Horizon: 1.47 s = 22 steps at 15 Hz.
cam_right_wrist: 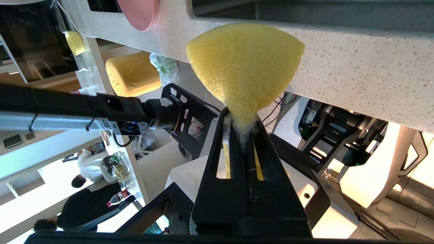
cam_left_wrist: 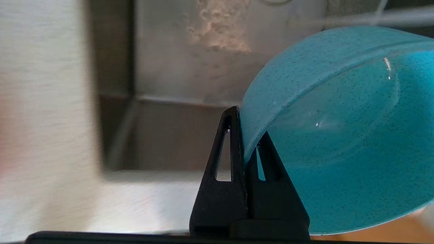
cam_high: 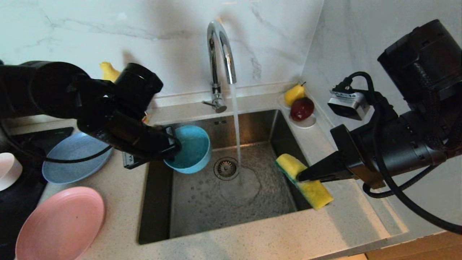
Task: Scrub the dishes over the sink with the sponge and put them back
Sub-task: Wash the bowl
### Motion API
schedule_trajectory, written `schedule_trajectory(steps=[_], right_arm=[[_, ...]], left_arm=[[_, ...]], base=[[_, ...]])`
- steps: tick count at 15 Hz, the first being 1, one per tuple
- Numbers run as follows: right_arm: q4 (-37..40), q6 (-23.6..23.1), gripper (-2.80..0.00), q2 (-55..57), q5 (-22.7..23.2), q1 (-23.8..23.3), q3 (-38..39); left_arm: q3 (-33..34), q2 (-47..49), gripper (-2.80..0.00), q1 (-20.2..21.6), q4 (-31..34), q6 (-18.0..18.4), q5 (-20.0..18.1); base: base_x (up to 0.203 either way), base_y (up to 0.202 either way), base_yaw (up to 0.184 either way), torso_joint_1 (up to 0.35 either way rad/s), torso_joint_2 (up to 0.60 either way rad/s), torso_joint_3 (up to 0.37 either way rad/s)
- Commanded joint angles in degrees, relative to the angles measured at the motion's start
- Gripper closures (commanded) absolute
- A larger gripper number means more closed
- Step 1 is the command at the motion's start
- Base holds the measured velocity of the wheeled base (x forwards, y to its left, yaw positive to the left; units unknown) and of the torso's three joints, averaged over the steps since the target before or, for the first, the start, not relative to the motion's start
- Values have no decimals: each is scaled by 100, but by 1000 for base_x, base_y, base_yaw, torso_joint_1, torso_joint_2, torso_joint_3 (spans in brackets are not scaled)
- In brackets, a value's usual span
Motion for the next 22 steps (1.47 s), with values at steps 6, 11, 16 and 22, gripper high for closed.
schedule_trajectory(steps=[6,11,16,22], right_arm=[[21,16,0,-148,23,2,68],[21,-72,0,-183,23,2,112],[21,-72,0,-192,23,-7,130],[21,-81,0,-201,25,-7,138]], left_arm=[[-1260,1534,0,-517,72,-956,606],[-1706,1942,0,-619,63,-979,690],[-1800,2268,0,-712,-211,-987,917],[-1800,2460,0,-785,-576,-987,926]], base=[[0,0,0,0,0,0],[0,0,0,0,0,0],[0,0,0,0,0,0],[0,0,0,0,0,0]])
